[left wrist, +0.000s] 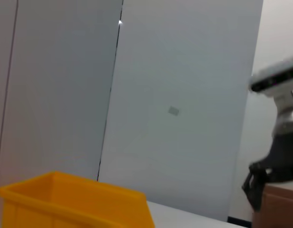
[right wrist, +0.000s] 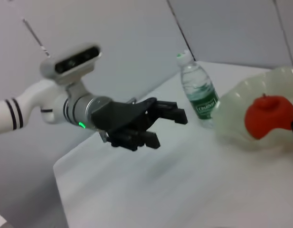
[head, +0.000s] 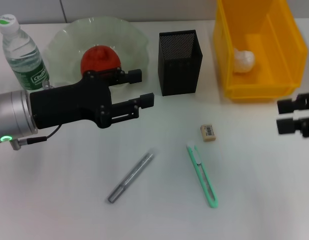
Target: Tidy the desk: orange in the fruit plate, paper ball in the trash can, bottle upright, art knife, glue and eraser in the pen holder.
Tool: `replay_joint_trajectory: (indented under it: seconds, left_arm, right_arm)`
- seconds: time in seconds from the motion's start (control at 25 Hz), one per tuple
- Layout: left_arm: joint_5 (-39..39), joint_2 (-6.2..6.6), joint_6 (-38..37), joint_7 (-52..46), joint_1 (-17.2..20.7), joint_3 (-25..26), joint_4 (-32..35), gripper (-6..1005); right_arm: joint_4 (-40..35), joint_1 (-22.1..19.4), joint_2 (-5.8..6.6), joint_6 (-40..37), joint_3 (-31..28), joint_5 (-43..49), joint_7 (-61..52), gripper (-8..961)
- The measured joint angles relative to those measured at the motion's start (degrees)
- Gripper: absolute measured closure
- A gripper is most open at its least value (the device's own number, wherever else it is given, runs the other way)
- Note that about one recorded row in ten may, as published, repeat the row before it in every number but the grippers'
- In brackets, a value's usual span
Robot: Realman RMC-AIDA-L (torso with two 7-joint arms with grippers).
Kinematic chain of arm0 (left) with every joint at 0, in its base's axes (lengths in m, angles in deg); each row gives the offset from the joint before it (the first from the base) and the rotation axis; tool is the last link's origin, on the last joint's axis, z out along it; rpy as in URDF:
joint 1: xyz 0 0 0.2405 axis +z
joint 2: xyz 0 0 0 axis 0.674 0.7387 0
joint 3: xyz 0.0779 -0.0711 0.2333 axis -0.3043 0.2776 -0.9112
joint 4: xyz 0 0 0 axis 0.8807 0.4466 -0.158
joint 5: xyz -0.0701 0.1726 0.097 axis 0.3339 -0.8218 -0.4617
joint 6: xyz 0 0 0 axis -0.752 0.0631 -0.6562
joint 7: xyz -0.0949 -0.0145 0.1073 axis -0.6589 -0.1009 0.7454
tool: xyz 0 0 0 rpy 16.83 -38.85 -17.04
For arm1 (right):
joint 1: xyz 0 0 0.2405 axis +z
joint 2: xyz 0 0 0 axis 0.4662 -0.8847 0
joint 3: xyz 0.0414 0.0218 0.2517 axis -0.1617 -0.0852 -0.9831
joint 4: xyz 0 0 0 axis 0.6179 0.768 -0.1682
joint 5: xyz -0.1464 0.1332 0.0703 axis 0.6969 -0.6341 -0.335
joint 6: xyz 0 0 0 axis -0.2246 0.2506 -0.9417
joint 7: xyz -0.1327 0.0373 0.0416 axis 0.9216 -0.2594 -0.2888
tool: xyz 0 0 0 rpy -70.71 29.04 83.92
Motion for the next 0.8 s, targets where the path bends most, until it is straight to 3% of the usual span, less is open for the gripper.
replay_joint_trajectory:
  seconds: [0.12, 0.24, 0.56, 0.8]
  left_arm:
    - [0.0, -0.05, 0.1, 0.2, 0.1, 0.0, -0.1, 372]
    - [0.0, -0.07, 0.2, 0.3, 0.2, 0.0, -0.4, 373]
    - [0.0, -0.25, 1.1, 1.7, 0.2, 0.2, -0.7, 373]
    - [0.0, -0.38, 2.1, 1.8, 0.0, 0.1, -1.2, 373]
  right_arm:
    - [0.1, 3.0, 1.55, -1.8, -0.5, 1.6, -5.2, 223]
    - [0.2, 5.2, 2.22, -2.6, -0.4, 4.5, -8.4, 223]
    - [1.5, 10.8, 2.33, -2.4, 3.5, 15.3, -16.0, 224]
    - [9.7, 18.5, 2.20, -1.5, 7.8, 21.9, -21.7, 223]
